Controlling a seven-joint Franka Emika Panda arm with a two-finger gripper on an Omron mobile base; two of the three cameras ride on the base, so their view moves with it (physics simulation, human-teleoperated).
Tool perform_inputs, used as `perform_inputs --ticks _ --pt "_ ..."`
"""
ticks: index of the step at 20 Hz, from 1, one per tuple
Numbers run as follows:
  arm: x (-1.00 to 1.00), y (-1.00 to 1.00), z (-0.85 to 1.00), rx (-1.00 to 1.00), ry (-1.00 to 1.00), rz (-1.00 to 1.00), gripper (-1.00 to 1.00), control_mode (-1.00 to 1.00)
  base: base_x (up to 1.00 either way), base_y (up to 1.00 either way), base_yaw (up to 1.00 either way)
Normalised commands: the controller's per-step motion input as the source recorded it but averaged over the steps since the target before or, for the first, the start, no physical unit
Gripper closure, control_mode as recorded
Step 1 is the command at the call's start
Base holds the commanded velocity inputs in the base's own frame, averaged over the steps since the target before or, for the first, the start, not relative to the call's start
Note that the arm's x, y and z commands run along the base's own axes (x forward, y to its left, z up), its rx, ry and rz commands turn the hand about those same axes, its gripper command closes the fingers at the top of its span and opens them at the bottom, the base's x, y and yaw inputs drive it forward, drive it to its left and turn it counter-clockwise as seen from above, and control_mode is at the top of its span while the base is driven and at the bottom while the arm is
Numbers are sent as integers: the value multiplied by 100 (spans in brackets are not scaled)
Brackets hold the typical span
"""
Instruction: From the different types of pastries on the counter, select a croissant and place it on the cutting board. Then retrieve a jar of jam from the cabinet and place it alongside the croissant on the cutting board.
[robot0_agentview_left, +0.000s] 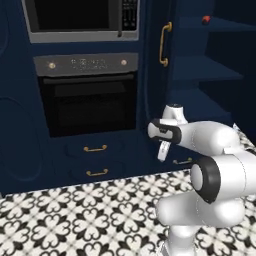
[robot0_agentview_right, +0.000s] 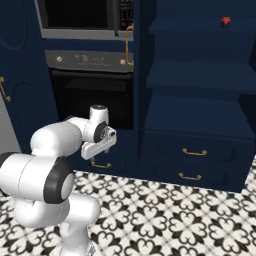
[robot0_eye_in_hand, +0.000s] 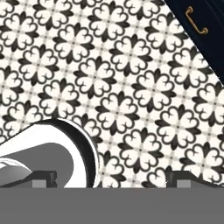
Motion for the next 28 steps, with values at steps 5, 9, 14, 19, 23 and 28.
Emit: perform_inputs --ticks 5,9,14,19,23,28 --pt "0 0 0 0 0 0 -100 100 12 -85 20" --pt "0 0 0 0 0 0 -100 100 10 -86 19" --pt "0 0 0 0 0 0 -100 100 77 -47 3" --pt "0 0 0 0 0 0 -100 100 94 -68 3" --pt "0 0 0 0 0 0 -100 100 79 -81 8" --pt "0 0 0 0 0 0 -100 100 94 -15 -7"
